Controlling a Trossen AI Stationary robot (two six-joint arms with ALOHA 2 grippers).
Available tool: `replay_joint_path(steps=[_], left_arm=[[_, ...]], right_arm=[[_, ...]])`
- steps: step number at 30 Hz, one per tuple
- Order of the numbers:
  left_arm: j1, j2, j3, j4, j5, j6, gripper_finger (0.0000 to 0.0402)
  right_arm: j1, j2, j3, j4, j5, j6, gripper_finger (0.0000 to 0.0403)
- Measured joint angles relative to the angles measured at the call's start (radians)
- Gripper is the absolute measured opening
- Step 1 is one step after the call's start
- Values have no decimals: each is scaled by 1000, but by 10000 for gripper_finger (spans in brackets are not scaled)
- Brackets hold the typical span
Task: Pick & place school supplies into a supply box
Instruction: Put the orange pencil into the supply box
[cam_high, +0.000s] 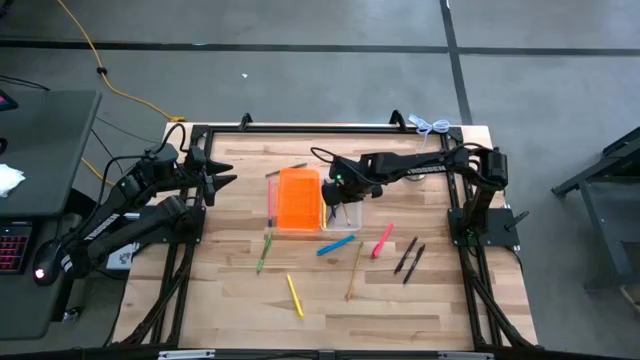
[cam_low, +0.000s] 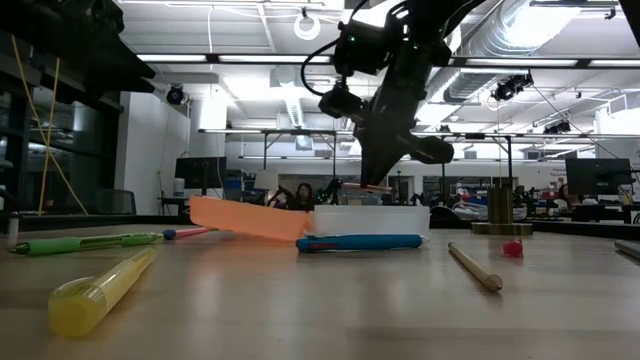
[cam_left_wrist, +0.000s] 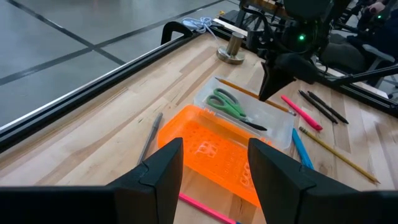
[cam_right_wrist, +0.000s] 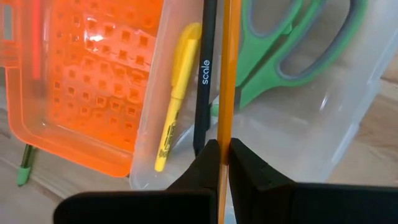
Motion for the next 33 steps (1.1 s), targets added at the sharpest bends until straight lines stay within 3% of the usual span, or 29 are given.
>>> replay_joint_path(steps=[16,33], left_arm=[[0,0,0,0,0,0,209],[0,0,0,4,23,4,209]], right_arm=[[0,10,0,6,59,-70,1],[-20,99,-1,22,-11,-145,3]])
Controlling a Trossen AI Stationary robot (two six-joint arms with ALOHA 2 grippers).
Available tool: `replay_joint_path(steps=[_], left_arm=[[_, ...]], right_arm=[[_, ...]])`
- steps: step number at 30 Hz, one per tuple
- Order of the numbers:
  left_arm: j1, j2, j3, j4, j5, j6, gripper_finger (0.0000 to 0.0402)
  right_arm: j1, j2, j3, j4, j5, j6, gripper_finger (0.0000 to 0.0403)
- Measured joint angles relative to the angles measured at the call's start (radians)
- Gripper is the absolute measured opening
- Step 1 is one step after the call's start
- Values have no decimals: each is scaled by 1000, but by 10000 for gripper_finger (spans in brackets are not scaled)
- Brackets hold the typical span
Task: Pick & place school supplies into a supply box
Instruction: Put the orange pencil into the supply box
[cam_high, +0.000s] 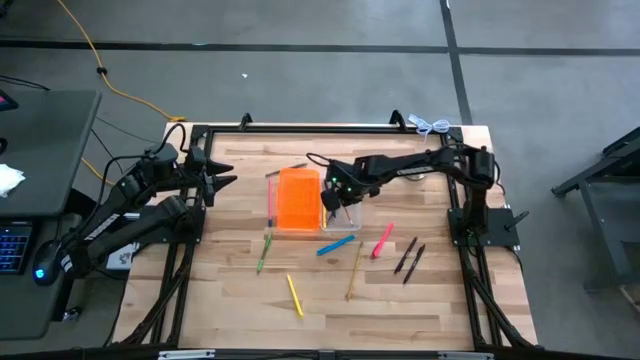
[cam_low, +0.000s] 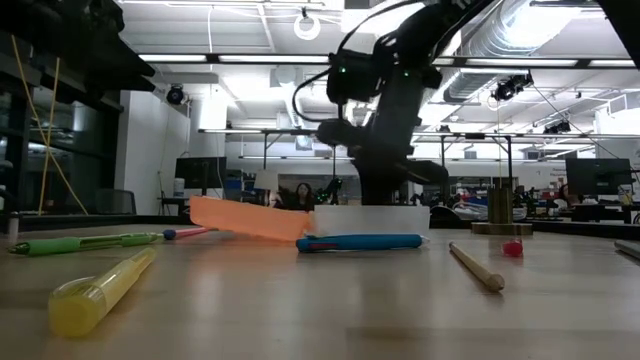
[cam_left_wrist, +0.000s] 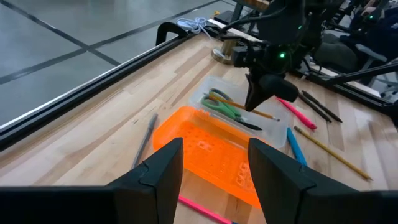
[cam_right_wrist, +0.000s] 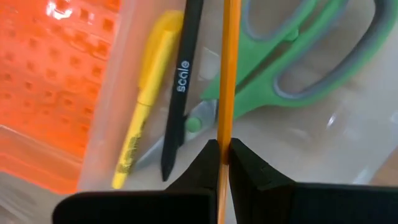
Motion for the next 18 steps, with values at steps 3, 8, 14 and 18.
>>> replay_joint_path(steps=[3,8,14,18], left_arm=[[0,0,0,0,0,1,209],[0,0,0,0,0,1,209],[0,0,0,0,0,0,209],[0,0,0,0,0,-17,209]], right_arm=[[-7,20,0,5,-21,-5,4],[-12,36,0,20,-39,-9,4],[-17,36,0,23,-39,-31,8],[-19,36,0,22,-32,-35,15]])
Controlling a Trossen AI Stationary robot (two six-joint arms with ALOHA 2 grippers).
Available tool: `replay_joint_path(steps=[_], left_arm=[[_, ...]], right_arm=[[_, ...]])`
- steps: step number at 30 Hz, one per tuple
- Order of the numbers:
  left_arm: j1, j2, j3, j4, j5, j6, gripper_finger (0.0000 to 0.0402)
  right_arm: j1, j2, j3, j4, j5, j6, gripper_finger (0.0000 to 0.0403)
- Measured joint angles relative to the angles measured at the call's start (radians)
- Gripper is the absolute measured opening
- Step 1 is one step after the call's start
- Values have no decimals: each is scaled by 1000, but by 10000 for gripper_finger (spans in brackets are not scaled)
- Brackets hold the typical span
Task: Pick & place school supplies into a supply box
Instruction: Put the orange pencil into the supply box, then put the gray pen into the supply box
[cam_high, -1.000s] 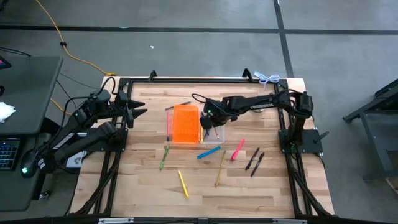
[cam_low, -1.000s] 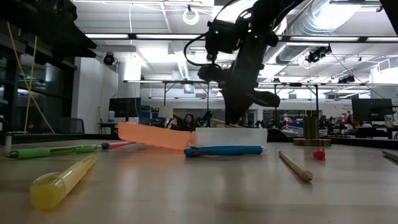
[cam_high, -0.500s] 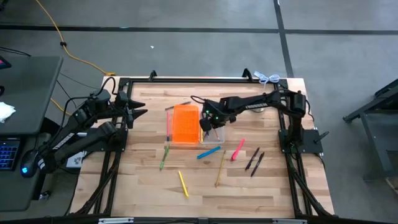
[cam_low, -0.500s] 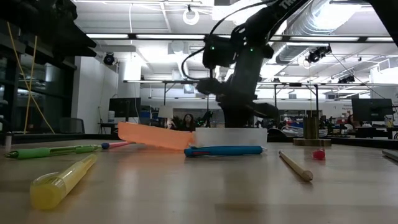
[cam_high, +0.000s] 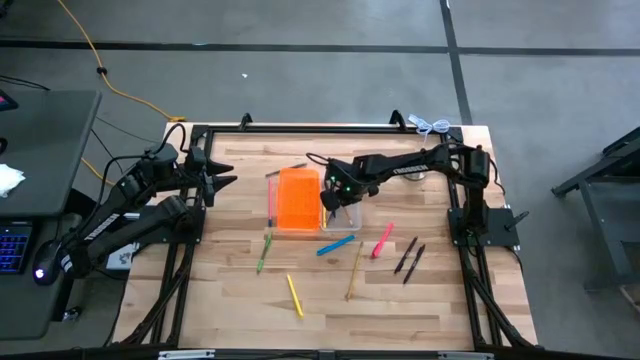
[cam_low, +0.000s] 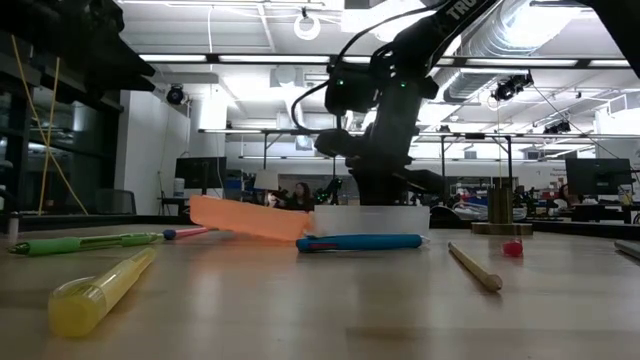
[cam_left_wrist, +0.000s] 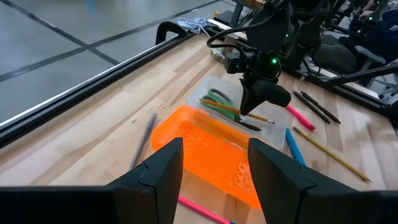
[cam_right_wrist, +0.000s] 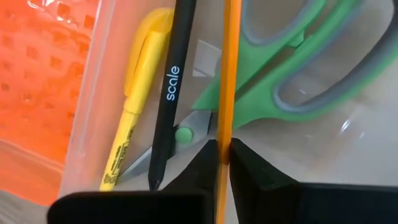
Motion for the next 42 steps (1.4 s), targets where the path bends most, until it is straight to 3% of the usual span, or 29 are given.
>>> replay_joint_path(steps=[20,33,42], left_arm=[[0,0,0,-2,0,-12,209],[0,0,0,-2,-1,-12,209],[0,0,0,-2,-2,-12,209]], right_arm=[[-24,0,0,-1,-81,-26,99],[-84,-3,0,-1,-245,-16,81],[-106,-62,0,-18,-246,-17,71]])
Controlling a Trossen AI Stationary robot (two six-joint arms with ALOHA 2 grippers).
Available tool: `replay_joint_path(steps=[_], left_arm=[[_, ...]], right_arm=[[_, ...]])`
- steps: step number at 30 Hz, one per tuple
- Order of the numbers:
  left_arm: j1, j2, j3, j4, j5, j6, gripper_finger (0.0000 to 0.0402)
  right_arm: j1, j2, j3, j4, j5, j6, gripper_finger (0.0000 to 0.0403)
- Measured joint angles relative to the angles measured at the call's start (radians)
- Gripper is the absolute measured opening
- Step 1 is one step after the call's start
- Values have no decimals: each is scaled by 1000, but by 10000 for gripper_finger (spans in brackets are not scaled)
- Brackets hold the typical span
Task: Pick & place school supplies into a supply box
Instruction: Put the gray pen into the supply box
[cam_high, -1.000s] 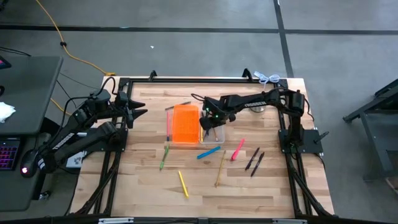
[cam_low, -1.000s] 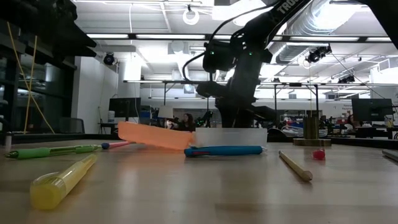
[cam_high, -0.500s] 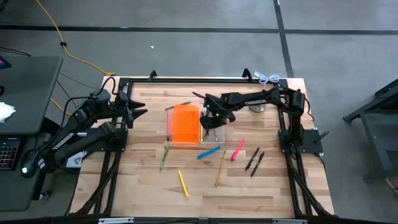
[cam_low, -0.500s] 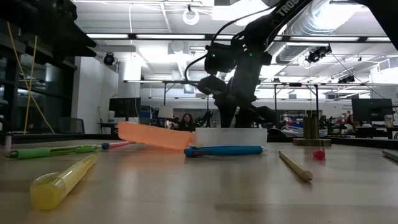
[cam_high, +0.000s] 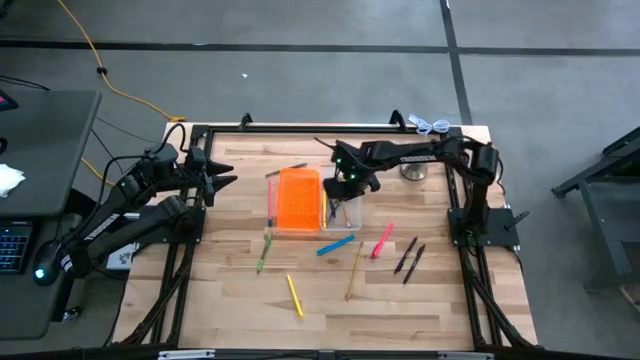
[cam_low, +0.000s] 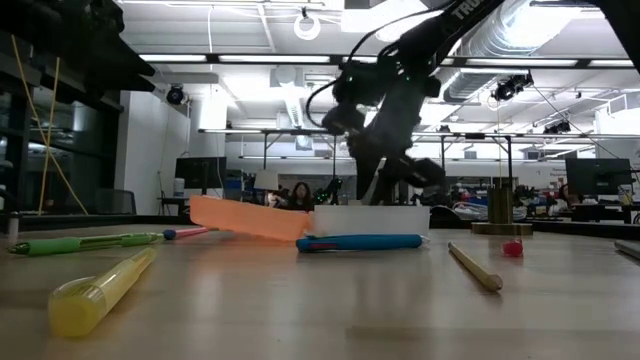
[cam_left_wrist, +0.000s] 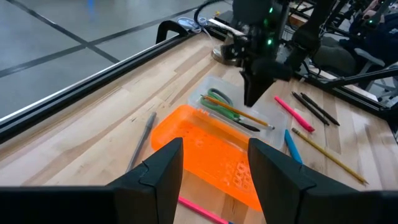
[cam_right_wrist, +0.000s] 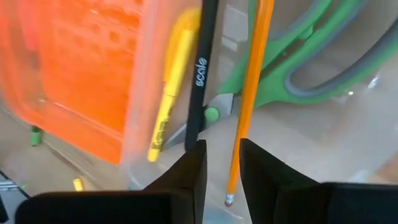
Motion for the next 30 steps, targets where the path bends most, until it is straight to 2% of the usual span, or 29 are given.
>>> replay_joint_path(steps=[8,13,19,25,30], left_arm=[[0,0,0,0,0,1,209],[0,0,0,0,0,3,209],[0,8,0,0,1,3,209],[0,56,0,0,1,-30,209],[0,129,0,3,1,-50,209]], right_arm=[[-23,-123,1,-11,27,-8,71],[-22,-211,1,-9,115,-87,71],[-20,-329,1,-7,265,-222,71],[-7,-442,1,-17,467,-368,71],[15,-519,1,-88,631,-386,71]])
